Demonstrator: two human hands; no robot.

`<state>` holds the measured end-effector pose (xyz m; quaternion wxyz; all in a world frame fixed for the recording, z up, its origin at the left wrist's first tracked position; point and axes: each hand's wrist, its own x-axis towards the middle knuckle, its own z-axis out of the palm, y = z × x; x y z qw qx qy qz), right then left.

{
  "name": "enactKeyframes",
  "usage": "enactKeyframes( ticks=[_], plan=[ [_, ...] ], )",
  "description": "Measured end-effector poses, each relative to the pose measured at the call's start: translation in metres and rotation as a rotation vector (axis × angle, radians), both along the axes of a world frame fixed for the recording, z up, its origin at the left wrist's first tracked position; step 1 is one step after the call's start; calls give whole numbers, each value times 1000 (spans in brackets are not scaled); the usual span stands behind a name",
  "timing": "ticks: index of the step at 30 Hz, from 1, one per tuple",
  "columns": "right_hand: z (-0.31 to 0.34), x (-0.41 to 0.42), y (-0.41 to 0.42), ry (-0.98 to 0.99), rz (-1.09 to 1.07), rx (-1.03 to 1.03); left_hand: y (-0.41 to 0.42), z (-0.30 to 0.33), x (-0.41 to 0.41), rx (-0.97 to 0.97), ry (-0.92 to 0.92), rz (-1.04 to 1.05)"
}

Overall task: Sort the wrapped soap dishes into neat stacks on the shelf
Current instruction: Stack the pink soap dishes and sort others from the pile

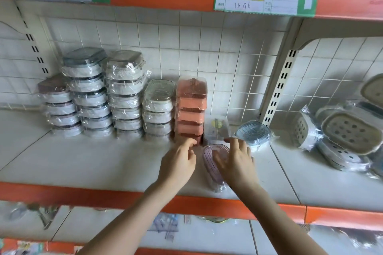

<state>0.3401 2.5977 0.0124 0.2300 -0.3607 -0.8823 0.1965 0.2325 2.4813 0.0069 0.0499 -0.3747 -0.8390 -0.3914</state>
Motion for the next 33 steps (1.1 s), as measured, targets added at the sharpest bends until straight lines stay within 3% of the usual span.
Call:
enactKeyframes(
  ticks=[6,16,24,33],
  plan=[
    [-26,19,-19,-119,-12,-98,-7,-38,13,-14,-52,-88],
    [-37,24,-23,-19,-46,-54,-11,-47,15,-35,38,-198],
    [-39,30,-21,-3,11,-61,-9,-41,18,-67,-26,-189],
    [-40,28,-14,72,192,-102,-15,-31,22,55,-141,-71]
  ],
)
